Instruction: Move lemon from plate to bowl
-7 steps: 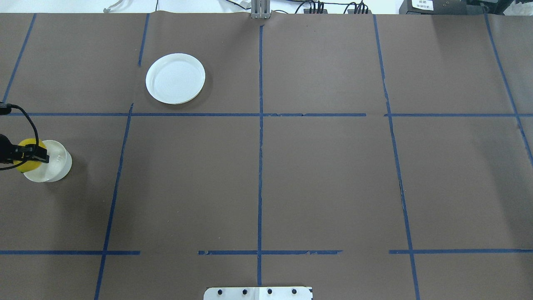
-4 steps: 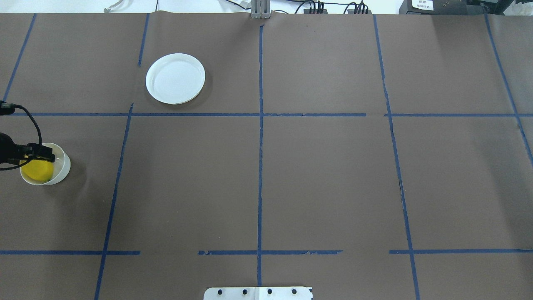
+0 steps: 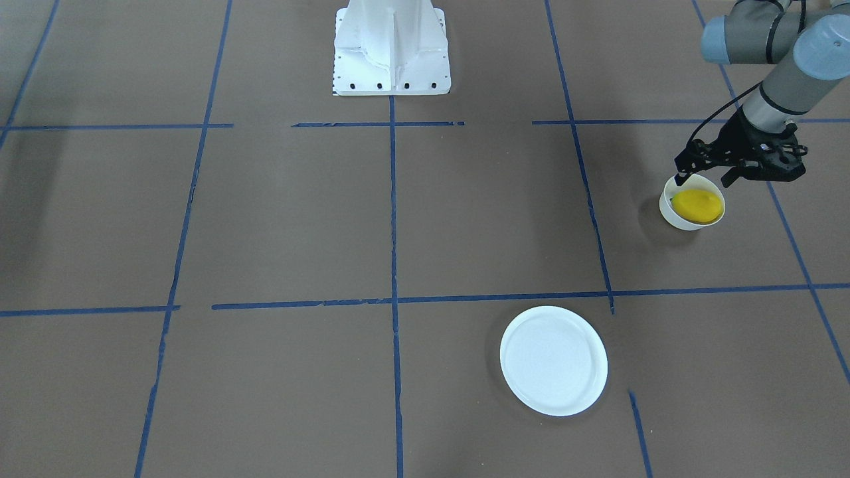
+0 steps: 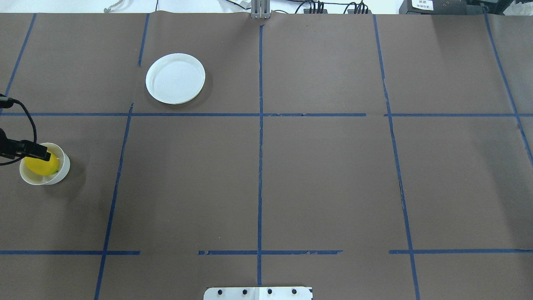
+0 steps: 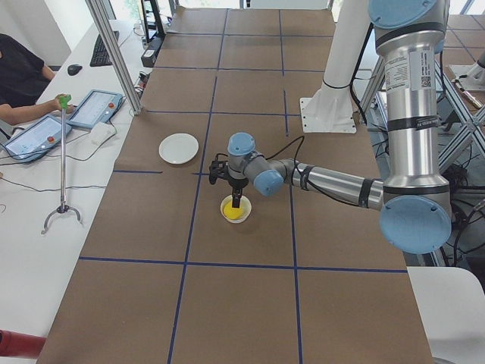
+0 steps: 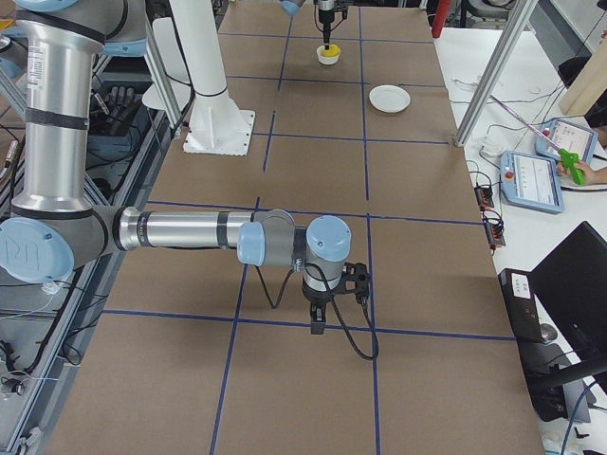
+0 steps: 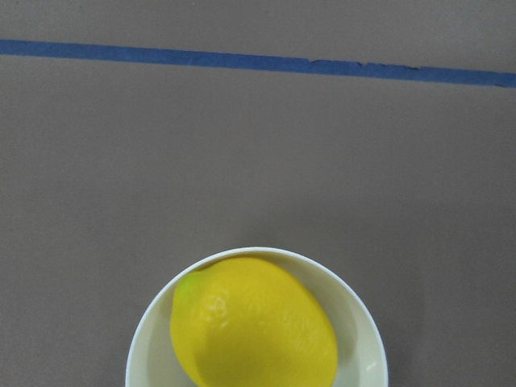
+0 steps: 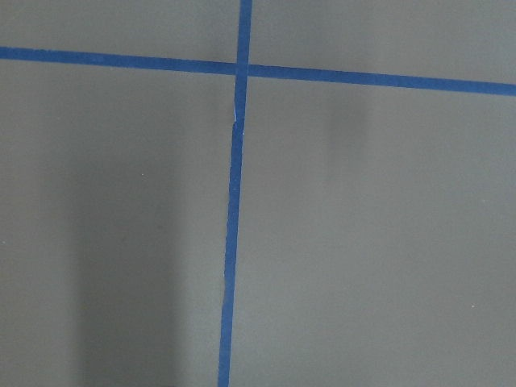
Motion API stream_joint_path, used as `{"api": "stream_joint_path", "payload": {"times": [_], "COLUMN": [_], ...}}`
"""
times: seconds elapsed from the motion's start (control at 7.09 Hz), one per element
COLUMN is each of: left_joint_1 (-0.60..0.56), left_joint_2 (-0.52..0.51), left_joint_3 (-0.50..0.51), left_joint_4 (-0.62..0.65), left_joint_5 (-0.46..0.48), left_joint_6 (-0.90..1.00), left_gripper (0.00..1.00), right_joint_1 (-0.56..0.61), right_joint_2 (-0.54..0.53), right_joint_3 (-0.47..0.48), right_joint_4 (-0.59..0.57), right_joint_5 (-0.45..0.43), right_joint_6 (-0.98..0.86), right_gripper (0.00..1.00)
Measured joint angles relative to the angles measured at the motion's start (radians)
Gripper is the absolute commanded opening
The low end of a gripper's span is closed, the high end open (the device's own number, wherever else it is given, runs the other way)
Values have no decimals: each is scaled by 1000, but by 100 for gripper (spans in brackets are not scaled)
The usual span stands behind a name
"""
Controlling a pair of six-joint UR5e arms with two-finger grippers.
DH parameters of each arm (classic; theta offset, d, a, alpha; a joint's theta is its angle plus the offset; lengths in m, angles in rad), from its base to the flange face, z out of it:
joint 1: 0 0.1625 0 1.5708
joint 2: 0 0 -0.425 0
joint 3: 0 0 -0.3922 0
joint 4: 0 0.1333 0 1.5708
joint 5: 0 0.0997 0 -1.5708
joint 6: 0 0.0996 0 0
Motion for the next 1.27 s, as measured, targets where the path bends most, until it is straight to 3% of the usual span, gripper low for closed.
{"api": "stream_joint_path", "payload": {"times": [0.28, 0.56, 1.27], "left_joint_1": [-116, -260, -581], "left_joint_2": [-34, -27, -24], "left_joint_3": [-9, 1, 111], "left_joint_4": [134, 179, 448], "left_joint_5": [-12, -62, -117], "left_joint_6": [251, 405, 834], "left_gripper": [100, 100, 100], "right_joint_1": [0, 0, 0], "right_joint_2": [0, 0, 0], "right_joint_3": [0, 0, 0], "right_joint_4": [0, 0, 0], "right_joint_5": [-1, -1, 0], "right_joint_6": [0, 0, 0], "right_gripper": [100, 100, 100]}}
